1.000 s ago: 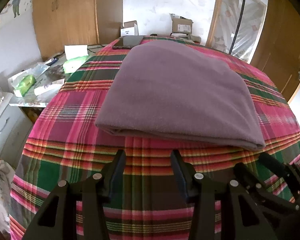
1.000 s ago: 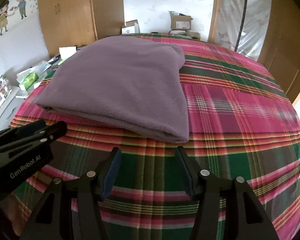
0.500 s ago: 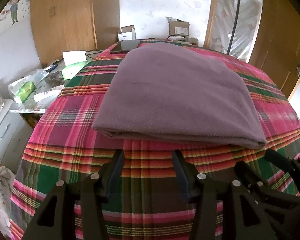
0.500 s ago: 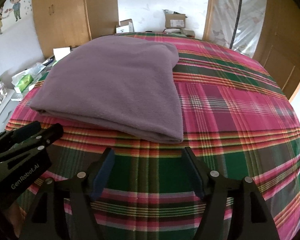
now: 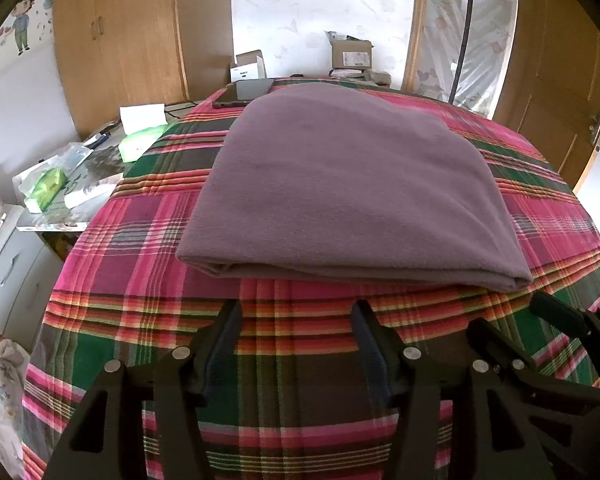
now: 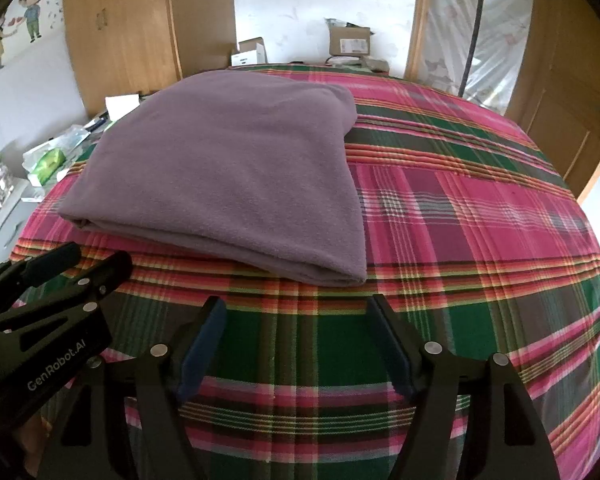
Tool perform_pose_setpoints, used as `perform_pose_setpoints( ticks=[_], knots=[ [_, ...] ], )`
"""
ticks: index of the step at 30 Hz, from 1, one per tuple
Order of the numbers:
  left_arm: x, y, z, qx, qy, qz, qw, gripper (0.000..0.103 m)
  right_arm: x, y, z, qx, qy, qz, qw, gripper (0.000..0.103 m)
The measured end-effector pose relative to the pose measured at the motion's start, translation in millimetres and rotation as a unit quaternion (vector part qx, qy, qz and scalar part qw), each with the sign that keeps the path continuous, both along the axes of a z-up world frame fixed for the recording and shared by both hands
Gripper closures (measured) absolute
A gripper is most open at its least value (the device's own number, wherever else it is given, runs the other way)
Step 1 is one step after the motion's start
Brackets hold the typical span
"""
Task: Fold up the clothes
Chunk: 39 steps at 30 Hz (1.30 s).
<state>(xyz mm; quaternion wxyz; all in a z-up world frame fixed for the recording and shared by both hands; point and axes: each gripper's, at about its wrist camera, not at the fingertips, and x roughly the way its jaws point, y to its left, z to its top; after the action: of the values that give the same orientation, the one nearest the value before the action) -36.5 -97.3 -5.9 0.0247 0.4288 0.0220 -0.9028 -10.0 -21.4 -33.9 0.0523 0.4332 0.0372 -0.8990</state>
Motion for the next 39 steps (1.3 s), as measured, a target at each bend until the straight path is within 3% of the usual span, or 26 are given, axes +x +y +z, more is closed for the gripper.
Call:
perform_pose_setpoints(
  ticks=[39],
  knots=[
    [1.1,2.4,0.1,-0.003,-0.001,-0.005,1.0,0.042,-0.1,0.3,-0.3,-0.001,0.0,-0.001,1.0,0.029]
  ],
)
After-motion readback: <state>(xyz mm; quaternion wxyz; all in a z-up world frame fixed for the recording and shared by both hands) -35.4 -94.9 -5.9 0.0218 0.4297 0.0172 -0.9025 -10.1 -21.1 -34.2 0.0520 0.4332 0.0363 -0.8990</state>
